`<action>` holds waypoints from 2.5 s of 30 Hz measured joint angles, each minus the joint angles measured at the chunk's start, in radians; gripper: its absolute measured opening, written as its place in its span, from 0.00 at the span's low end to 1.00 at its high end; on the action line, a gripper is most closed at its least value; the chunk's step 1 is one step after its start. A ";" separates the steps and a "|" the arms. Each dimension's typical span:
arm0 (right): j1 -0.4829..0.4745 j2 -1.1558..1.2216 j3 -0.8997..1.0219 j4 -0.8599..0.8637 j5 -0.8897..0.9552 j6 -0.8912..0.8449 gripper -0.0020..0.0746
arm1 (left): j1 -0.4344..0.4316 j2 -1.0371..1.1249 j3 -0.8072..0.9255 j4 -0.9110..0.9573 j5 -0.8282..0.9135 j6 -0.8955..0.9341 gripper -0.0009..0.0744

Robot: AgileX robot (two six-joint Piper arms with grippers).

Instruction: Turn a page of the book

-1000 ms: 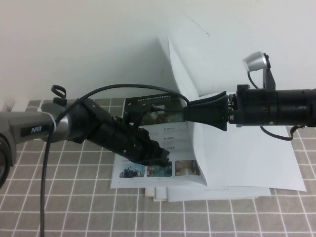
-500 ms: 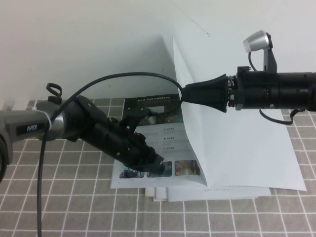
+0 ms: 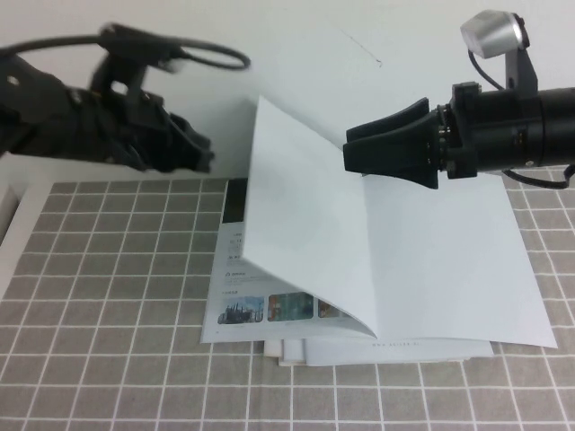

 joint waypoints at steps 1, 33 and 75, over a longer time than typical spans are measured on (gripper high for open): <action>-0.003 0.000 0.000 -0.018 -0.012 0.000 0.54 | 0.010 -0.033 0.000 -0.009 -0.024 0.000 0.01; -0.022 0.291 0.067 -0.536 -0.630 0.340 0.02 | -0.032 0.383 -0.003 -0.077 0.076 0.087 0.01; -0.022 -1.056 0.077 -1.224 -0.326 0.952 0.02 | -0.032 -0.804 0.007 0.143 0.531 -0.224 0.01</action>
